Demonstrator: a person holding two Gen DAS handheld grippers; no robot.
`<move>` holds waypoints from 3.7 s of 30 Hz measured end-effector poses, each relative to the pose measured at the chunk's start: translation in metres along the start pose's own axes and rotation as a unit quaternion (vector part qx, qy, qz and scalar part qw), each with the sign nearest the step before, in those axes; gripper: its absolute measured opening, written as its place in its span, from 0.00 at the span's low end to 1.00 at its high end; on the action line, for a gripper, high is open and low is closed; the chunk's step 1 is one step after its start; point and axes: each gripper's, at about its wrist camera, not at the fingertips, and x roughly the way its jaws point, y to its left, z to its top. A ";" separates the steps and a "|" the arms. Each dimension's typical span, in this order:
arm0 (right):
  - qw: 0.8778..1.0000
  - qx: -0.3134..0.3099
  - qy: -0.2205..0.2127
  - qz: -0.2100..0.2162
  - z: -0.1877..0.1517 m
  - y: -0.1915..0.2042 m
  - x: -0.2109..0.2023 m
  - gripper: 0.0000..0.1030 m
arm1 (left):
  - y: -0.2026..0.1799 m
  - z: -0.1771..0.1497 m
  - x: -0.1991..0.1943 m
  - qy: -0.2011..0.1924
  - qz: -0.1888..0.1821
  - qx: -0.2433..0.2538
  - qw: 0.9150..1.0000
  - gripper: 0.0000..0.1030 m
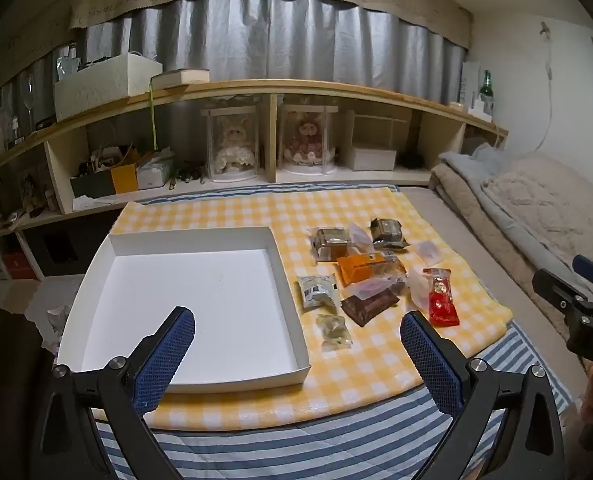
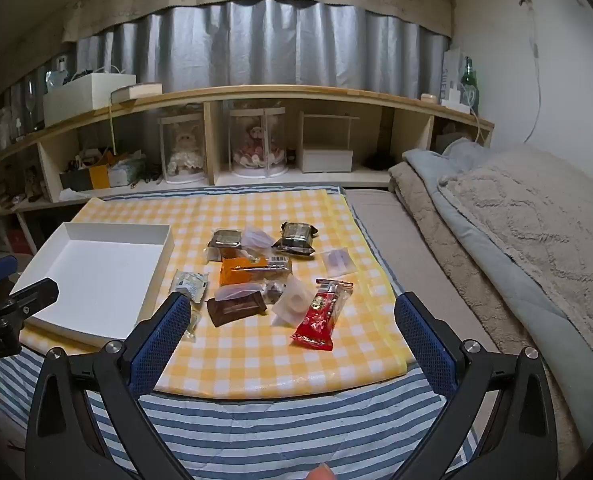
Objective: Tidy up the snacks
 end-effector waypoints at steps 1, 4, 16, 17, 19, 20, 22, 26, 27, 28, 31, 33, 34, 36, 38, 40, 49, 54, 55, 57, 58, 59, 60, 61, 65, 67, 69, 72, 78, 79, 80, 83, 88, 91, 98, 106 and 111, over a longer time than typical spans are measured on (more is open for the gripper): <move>1.000 -0.001 0.001 0.000 0.000 0.000 0.000 1.00 | -0.001 0.000 0.000 -0.001 0.001 0.000 1.000 1.00; 1.000 -0.001 0.001 0.001 0.000 0.001 0.000 1.00 | -0.006 0.000 0.000 -0.002 0.001 0.001 1.000 1.00; 1.000 -0.004 0.000 -0.002 0.000 0.001 0.000 1.00 | -0.001 0.000 -0.004 -0.002 -0.006 -0.009 1.000 1.00; 1.000 -0.004 0.000 -0.002 0.000 0.001 0.000 1.00 | -0.001 0.000 -0.002 -0.001 -0.007 -0.008 1.000 1.00; 1.000 -0.004 0.000 -0.002 0.000 0.000 0.001 1.00 | -0.001 0.000 -0.002 -0.001 -0.007 -0.008 1.000 1.00; 1.000 -0.004 0.000 -0.003 0.000 0.000 0.000 1.00 | -0.001 0.000 -0.002 -0.001 -0.007 -0.008 1.000 1.00; 1.000 -0.004 0.000 -0.003 0.000 0.001 0.000 1.00 | -0.001 0.000 -0.002 -0.001 -0.007 -0.008 1.000 1.00; 1.000 -0.004 0.000 -0.004 0.000 0.001 0.000 1.00 | -0.002 0.001 -0.003 -0.002 -0.009 -0.010 1.000 1.00; 1.000 -0.004 0.000 -0.004 0.000 0.001 0.000 1.00 | -0.002 0.000 -0.003 -0.003 -0.009 -0.010 1.000 1.00; 1.000 -0.004 0.000 -0.003 0.000 0.001 0.000 1.00 | -0.003 0.001 -0.003 -0.003 -0.009 -0.011 1.000 1.00; 1.000 -0.005 0.001 -0.002 0.000 0.001 0.000 1.00 | -0.002 0.001 -0.004 -0.003 -0.010 -0.011 1.000 1.00; 1.000 -0.005 0.001 -0.002 0.001 0.001 0.000 1.00 | -0.001 0.001 -0.004 -0.003 -0.009 -0.010 1.000 1.00; 1.000 -0.005 0.001 -0.002 0.001 0.001 0.000 1.00 | -0.002 0.001 -0.004 -0.003 -0.009 -0.010 1.000 1.00; 1.000 -0.005 0.002 -0.002 0.001 0.001 0.000 1.00 | -0.001 0.001 -0.005 -0.004 -0.010 -0.011 1.000 1.00; 1.000 -0.005 0.001 -0.001 0.001 0.001 0.000 1.00 | -0.001 0.001 -0.005 -0.004 -0.010 -0.012 1.000 1.00; 1.000 -0.006 0.001 -0.002 -0.001 0.001 0.001 1.00 | -0.001 0.002 -0.006 -0.004 -0.009 -0.012 1.000 1.00; 1.000 -0.006 0.001 -0.002 0.000 0.003 0.000 1.00 | 0.000 0.002 -0.006 -0.004 -0.010 -0.012 1.000 1.00; 1.000 -0.007 0.001 -0.002 0.000 0.002 -0.001 1.00 | 0.000 0.002 -0.006 -0.004 -0.010 -0.012 1.000 1.00; 1.000 -0.007 0.001 -0.003 0.000 0.003 -0.001 1.00 | 0.000 0.002 -0.006 -0.005 -0.011 -0.012 1.000 1.00; 1.000 -0.006 0.001 -0.002 0.000 0.002 -0.001 1.00 | 0.000 0.001 -0.006 -0.005 -0.010 -0.013 1.000 1.00; 1.000 -0.007 0.001 -0.002 0.001 0.003 -0.001 1.00 | 0.000 0.001 -0.006 -0.005 -0.010 -0.013 1.000 1.00; 1.000 -0.007 0.001 -0.002 0.001 0.003 -0.001 1.00 | 0.000 0.001 -0.006 -0.005 -0.009 -0.013 1.000 1.00; 1.000 -0.007 0.001 -0.002 0.000 0.002 -0.001 1.00 | 0.000 0.001 -0.005 -0.005 -0.009 -0.013 1.000 1.00; 1.000 -0.007 0.001 -0.002 0.001 0.003 -0.001 1.00 | 0.000 0.002 -0.005 -0.005 -0.010 -0.012 1.000 1.00; 1.000 -0.007 0.001 -0.002 0.000 0.002 -0.001 1.00 | -0.001 0.002 -0.005 -0.006 -0.009 -0.013 1.000 1.00; 1.000 -0.007 0.001 -0.002 0.001 0.003 -0.002 1.00 | -0.001 0.002 -0.005 -0.005 -0.009 -0.012 1.000 1.00; 1.000 -0.007 0.001 -0.003 0.000 0.003 -0.001 1.00 | -0.001 0.001 -0.005 -0.006 -0.009 -0.013 1.000 1.00; 1.000 -0.007 0.001 -0.003 0.000 0.003 -0.002 1.00 | -0.001 0.002 -0.005 -0.006 -0.010 -0.012 1.000 1.00; 1.000 -0.007 0.001 -0.002 0.000 0.003 -0.001 1.00 | -0.002 0.001 -0.004 -0.006 -0.009 -0.012 1.000 1.00; 1.000 -0.008 0.001 -0.003 0.001 0.003 -0.002 1.00 | -0.002 0.001 -0.004 -0.006 -0.008 -0.011 1.000 1.00; 1.000 -0.008 0.001 -0.003 0.001 0.003 -0.002 1.00 | -0.002 0.001 -0.004 -0.006 -0.008 -0.011 1.000 1.00; 1.000 -0.008 0.001 -0.003 0.001 0.003 -0.002 1.00 | -0.002 0.001 -0.005 -0.007 -0.008 -0.011 1.000 1.00; 1.000 -0.008 0.001 -0.003 0.001 0.004 -0.002 1.00 | -0.003 0.001 -0.005 -0.009 -0.008 -0.009 1.000 1.00; 1.000 -0.008 0.001 -0.003 0.001 0.004 -0.002 1.00 | -0.002 0.001 -0.004 -0.009 -0.009 -0.009 1.000 1.00; 1.000 -0.005 0.001 -0.002 -0.001 0.003 0.000 1.00 | -0.002 0.005 0.002 -0.008 -0.012 -0.010 1.000 1.00; 1.000 0.003 0.014 0.000 0.010 0.008 0.013 1.00 | -0.009 0.014 0.031 0.013 -0.017 -0.004 1.000 1.00; 1.000 0.008 0.025 -0.009 0.017 -0.005 0.033 1.00 | -0.009 0.028 0.050 0.017 -0.035 -0.016 0.999 1.00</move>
